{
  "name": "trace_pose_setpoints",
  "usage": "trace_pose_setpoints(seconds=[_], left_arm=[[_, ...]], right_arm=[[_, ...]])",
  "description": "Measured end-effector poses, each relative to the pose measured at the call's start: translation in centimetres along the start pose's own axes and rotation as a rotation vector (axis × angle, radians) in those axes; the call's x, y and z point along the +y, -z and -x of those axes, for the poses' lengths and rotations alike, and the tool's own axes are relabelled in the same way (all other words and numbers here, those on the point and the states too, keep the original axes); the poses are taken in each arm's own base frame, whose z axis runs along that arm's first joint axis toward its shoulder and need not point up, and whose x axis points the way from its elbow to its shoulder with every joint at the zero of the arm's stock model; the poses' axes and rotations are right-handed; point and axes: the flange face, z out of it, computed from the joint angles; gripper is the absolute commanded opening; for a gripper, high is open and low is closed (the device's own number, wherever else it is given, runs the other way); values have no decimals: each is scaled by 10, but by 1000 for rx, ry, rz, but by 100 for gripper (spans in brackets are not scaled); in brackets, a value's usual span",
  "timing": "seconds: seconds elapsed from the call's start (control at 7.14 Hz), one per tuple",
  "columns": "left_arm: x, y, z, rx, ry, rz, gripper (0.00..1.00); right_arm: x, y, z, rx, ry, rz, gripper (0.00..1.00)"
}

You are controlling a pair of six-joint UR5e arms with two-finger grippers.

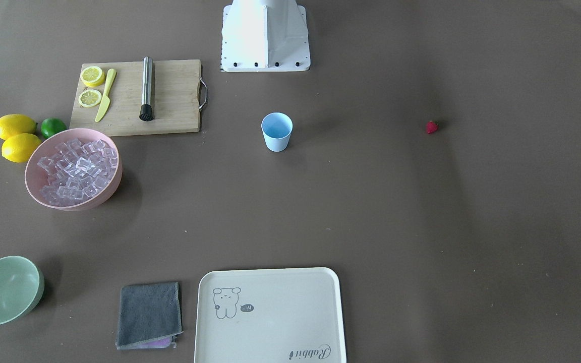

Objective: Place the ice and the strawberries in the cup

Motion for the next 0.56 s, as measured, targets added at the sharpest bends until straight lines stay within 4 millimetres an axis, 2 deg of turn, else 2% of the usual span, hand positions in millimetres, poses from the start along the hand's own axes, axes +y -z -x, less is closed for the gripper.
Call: trace_pose_setpoints(seconds=[0.28,0.56], left_arm=[[-2,4,-5,1,8,-17,98],[-10,9,-17,10,50,-74,98]], right_arm=[[-1,4,10,-1,21,-13,100],[-9,7,44,-16,75,-26,100]])
